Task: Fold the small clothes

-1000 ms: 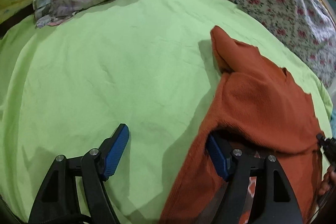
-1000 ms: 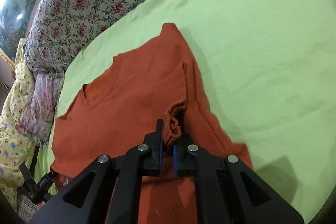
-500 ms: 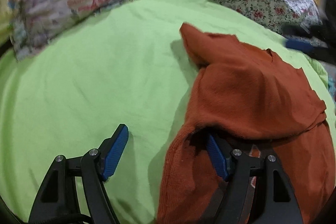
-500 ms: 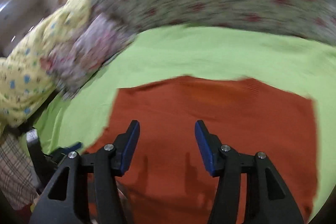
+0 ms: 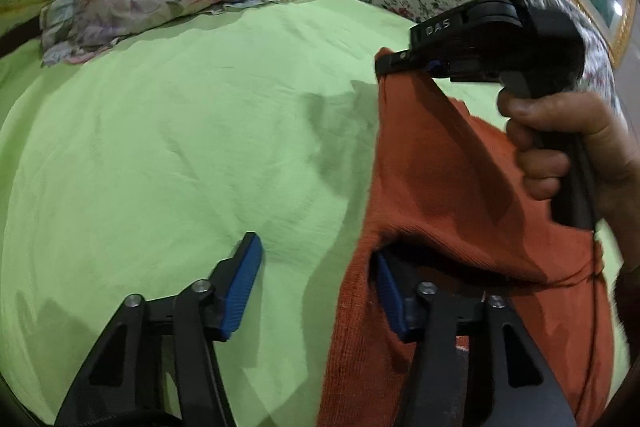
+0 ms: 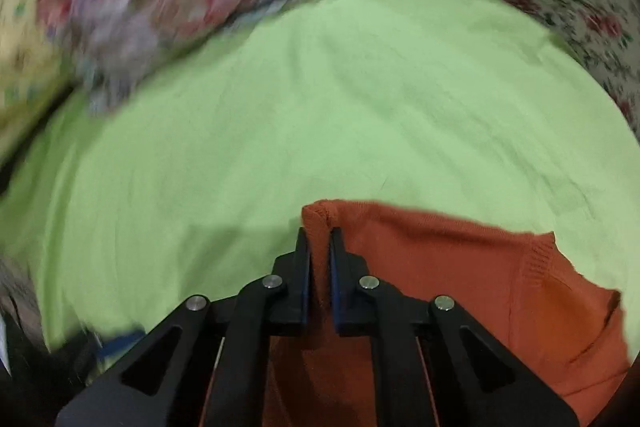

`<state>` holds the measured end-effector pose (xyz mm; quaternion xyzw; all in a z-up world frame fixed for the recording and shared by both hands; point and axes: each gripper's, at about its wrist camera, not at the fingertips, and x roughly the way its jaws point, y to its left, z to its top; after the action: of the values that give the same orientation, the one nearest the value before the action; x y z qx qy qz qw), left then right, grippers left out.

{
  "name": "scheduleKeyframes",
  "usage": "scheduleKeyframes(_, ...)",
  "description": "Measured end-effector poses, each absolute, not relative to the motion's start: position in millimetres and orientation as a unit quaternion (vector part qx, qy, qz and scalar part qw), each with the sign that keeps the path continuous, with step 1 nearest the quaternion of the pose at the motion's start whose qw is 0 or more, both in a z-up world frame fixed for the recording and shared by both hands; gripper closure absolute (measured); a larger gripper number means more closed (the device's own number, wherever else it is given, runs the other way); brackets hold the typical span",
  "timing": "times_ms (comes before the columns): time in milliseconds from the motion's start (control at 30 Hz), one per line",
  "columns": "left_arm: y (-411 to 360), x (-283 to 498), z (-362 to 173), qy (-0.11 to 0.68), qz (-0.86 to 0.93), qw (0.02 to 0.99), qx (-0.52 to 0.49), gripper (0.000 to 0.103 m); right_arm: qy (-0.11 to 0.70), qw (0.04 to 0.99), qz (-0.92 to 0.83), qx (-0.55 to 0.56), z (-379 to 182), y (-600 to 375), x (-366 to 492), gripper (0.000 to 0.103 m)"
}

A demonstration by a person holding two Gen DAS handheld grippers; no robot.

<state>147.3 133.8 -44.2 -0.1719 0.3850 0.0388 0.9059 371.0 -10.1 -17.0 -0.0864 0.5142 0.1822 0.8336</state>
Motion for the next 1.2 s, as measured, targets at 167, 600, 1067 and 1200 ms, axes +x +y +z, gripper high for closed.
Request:
scheduleKeyframes(167,143.2,143.9,-45.4,0.378,0.033,0.903,-0.204,0.053,0.475,0.86,0.172,0.074,-39.0,-48.6,389.1,0.094)
scheduleKeyframes(600,146.8,139.1,-44.4,0.374,0.029,0.9,-0.222,0.052,0.41,0.891,0.158,0.111,19.1,-105.7,297.0,0.062)
scheduleKeyframes(1067,144.9,101.3,-38.1,0.406,0.028,0.886,-0.223,0.053,0.405,0.889,-0.073,0.199,22.4,-275.0,117.6,0.054)
scheduleKeyframes(1200,137.2,64.3,-33.3,0.423,0.007,0.883,-0.204,0.048,0.372,0.901,-0.07,0.21,33.8,-286.1,58.8,0.045)
